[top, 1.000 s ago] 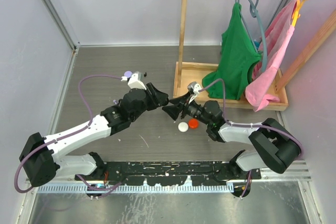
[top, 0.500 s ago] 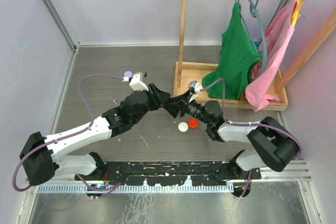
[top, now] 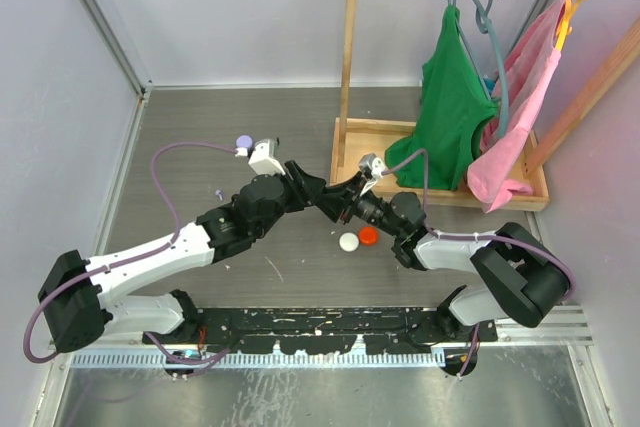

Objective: Insert the wireless bluetooth earbuds into the charging case
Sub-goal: Pick up the charging case at the center of the board.

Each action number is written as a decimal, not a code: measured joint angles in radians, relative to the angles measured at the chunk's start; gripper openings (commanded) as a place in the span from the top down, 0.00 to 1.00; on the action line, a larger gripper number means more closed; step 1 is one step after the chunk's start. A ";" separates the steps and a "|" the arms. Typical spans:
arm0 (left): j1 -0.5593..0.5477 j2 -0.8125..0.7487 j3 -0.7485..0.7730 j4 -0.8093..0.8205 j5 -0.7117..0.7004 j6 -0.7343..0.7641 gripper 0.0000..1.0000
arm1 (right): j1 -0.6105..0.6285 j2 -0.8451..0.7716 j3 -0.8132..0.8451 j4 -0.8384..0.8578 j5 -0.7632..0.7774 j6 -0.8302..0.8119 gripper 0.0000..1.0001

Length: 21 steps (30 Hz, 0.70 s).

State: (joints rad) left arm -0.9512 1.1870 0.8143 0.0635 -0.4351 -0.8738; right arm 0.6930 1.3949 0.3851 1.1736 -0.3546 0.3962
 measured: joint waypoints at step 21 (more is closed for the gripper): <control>0.018 -0.174 0.000 -0.028 0.130 0.306 0.21 | -0.001 -0.010 -0.003 0.031 -0.157 -0.064 0.99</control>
State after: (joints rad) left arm -0.9337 1.0130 0.8143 0.0357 -0.3046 -0.5682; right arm 0.6922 1.3846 0.3817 1.2041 -0.5114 0.3317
